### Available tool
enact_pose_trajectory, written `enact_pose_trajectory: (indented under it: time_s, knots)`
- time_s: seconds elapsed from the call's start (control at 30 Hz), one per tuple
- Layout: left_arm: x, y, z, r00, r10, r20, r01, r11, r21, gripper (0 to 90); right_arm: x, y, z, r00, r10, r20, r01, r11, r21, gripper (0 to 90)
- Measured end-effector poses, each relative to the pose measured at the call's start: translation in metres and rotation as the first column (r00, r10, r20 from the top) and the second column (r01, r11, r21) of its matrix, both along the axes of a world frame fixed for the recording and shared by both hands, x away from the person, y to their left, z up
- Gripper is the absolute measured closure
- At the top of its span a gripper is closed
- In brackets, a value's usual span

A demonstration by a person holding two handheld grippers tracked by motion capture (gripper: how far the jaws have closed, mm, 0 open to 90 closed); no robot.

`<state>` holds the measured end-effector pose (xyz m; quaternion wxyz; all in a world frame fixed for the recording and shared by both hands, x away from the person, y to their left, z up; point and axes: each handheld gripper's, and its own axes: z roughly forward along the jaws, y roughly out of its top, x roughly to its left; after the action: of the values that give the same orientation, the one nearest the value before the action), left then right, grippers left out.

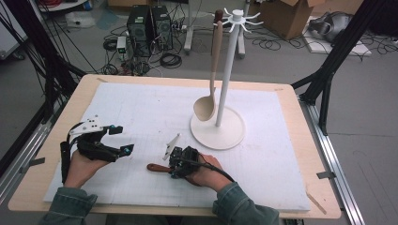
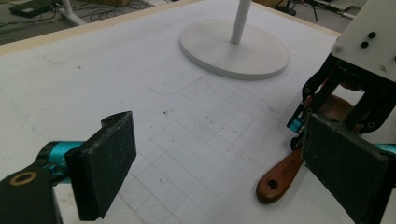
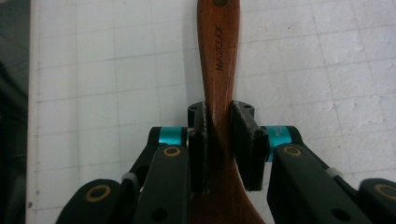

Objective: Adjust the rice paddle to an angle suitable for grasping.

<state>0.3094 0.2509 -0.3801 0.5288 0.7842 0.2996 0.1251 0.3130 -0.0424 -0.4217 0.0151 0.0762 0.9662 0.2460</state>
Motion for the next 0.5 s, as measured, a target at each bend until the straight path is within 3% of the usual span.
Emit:
enact_pose_trajectory:
  time_s: [0.07,0.2,0.5]
  knots:
    - [0.0,0.0,0.0,1.0,0.0,-0.001,0.0,1.0,0.002,10.9,-0.001,-0.001,0.0,0.9999,0.011,0.012,-0.011,0.9999,0.007,77.9]
    - [0.0,0.001,-0.001,1.0,0.003,-0.003,-0.003,1.0,0.002,11.0,-0.001,-0.008,-0.003,0.9999,0.002,0.012,-0.003,0.9979,0.064,78.0]
    - [0.0,-0.003,-0.003,0.9997,-0.022,-0.009,0.022,0.9997,0.003,15.5,-0.001,-0.014,0.002,0.9999,0.002,0.013,-0.004,0.9928,0.12,77.9]
